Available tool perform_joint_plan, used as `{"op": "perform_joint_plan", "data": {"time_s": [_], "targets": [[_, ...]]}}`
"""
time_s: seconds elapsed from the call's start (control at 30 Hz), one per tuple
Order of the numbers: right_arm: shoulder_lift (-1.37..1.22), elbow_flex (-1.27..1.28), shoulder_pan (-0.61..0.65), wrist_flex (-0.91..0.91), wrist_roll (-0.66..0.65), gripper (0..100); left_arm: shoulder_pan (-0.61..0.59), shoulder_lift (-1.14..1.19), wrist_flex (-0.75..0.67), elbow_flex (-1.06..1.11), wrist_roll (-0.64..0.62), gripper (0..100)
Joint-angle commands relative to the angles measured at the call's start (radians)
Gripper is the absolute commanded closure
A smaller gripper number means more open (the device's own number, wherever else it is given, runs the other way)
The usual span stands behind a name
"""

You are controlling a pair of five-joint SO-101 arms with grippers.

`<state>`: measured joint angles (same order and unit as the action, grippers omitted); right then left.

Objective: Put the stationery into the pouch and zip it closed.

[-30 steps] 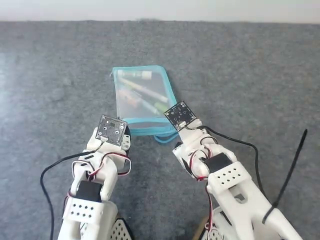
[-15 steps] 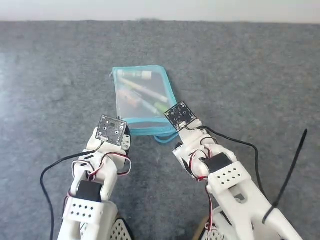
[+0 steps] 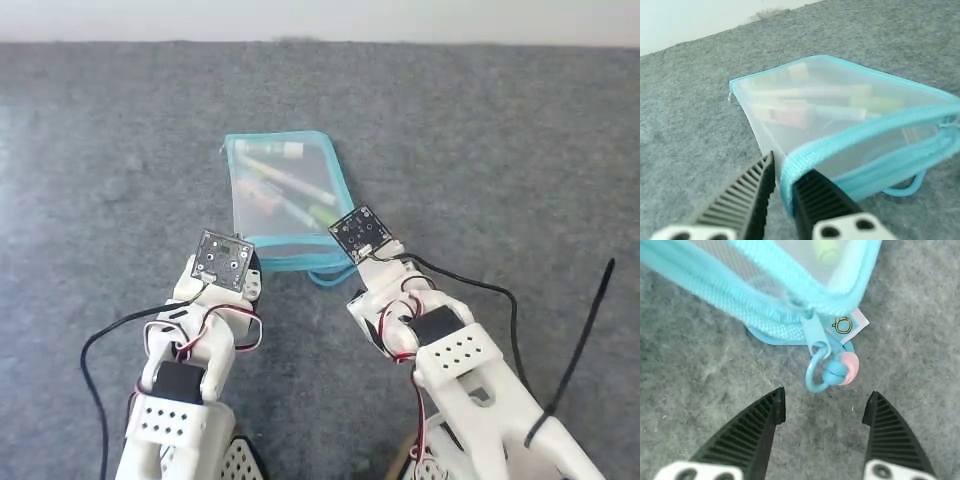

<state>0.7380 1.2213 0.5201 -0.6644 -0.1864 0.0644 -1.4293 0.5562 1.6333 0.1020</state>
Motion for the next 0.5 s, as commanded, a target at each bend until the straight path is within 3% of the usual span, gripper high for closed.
{"op": "perform_joint_plan", "data": {"time_s": [0.0,0.47], "targets": [[0.033,-0.023,-0.004,-0.005,0.000,74.2,0.003,-0.005,-0.003,-0.005,0.000,99],[0.039,-0.021,-0.012,-0.002,-0.020,73.9,0.003,-0.005,-0.003,-0.007,0.002,99]]}}
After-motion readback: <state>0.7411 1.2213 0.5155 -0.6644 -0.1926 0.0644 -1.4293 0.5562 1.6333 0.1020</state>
